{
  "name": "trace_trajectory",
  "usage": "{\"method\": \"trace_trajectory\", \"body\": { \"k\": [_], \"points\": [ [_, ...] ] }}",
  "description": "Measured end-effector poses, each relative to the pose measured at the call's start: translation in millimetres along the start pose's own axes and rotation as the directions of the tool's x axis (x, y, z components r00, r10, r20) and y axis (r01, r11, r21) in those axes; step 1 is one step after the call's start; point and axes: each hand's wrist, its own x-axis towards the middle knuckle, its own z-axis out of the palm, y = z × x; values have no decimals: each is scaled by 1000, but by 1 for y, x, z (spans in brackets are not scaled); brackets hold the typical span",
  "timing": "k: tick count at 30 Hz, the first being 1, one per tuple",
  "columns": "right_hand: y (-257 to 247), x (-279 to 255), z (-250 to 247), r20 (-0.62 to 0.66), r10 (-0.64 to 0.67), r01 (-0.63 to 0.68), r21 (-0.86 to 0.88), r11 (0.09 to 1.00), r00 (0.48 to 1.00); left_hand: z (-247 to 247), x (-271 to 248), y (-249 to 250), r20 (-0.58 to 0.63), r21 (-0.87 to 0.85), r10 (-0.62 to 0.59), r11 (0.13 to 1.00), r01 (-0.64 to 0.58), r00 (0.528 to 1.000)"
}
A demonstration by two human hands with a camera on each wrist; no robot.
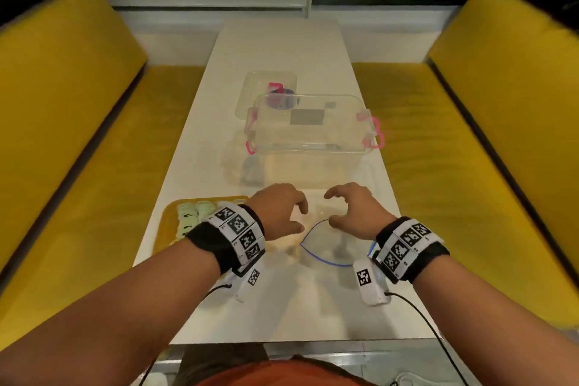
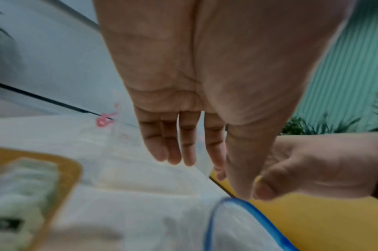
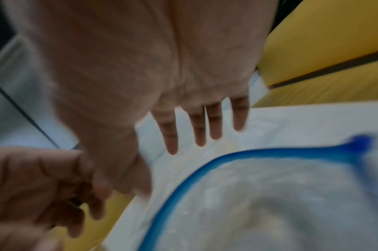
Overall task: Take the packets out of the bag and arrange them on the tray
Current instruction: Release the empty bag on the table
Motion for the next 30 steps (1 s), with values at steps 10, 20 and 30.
{"method": "trace_trajectory", "body": {
  "k": [10, 20, 30],
  "points": [
    [74, -49, 50, 83, 114, -92, -239, 967, 990, 97, 44, 44, 128, 67, -104, 993, 96, 986],
    [39, -35, 6, -179, -120, 173, 319, 932, 976, 26, 14, 40, -336, -507, -73, 854, -115, 939],
    [-47, -27, -19, -337, -9, 276, 756, 593, 942, -33, -4, 53, -546, -766, -269, 544, -343, 793]
  ]
}}
